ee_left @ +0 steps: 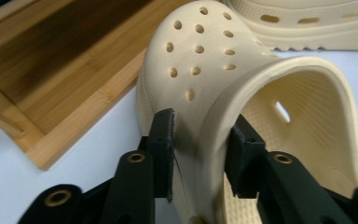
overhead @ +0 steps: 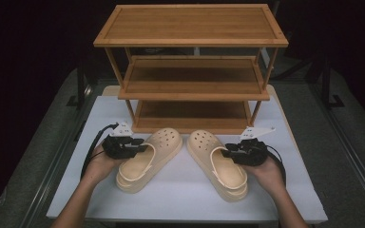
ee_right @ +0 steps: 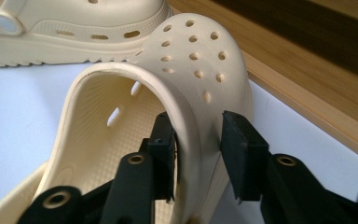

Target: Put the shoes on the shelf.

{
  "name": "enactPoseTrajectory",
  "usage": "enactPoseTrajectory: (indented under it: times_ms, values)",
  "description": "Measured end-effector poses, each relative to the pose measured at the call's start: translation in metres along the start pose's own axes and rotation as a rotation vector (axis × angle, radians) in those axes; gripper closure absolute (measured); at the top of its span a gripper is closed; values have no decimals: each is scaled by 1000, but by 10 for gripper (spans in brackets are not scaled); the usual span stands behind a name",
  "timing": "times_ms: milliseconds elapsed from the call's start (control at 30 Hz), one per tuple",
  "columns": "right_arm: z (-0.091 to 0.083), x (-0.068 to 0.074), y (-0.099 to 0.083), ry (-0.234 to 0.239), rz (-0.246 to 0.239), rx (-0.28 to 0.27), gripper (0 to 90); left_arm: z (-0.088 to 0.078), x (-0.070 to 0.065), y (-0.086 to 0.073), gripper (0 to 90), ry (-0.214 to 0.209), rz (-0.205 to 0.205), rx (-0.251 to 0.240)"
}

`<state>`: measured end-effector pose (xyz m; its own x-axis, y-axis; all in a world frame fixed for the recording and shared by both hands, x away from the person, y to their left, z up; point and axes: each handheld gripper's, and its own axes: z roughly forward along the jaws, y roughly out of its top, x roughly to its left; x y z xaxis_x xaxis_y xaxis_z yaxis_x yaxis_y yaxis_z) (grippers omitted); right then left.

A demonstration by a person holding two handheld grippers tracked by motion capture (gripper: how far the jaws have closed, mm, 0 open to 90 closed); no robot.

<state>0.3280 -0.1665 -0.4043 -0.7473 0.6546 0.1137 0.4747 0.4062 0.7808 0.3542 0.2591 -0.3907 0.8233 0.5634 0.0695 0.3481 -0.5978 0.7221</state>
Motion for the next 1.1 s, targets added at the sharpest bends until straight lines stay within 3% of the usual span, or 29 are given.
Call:
enactPoseTrajectory:
  times_ms: [133, 200, 233, 333, 567, 633, 833, 1100]
  values:
    - [-1, 3, 0, -22, -26, 0, 709, -2, -3, 2, 755, 39, 25, 14]
    - [-3, 7, 2, -63, -60, 6, 755, -2, -6, 4, 776, 68, 39, 23]
    - [-3, 8, 2, -79, -67, 4, 770, -3, -8, 6, 786, 93, 37, 27]
    - [-8, 6, 3, -116, -70, -7, 813, -4, -6, 8, 811, 116, 11, 20]
    - [-17, 0, 6, -107, -39, -40, 837, -8, -2, 11, 830, 109, -17, -2]
    - [-19, 0, 8, -137, -48, -38, 836, -9, -1, 16, 829, 117, -20, -7]
    - [-21, -10, 12, -169, -35, -48, 836, -6, 2, 24, 829, 126, -34, -24]
    - [-18, -25, 27, -220, -19, -81, 836, 10, 11, 47, 829, 146, -53, -48]
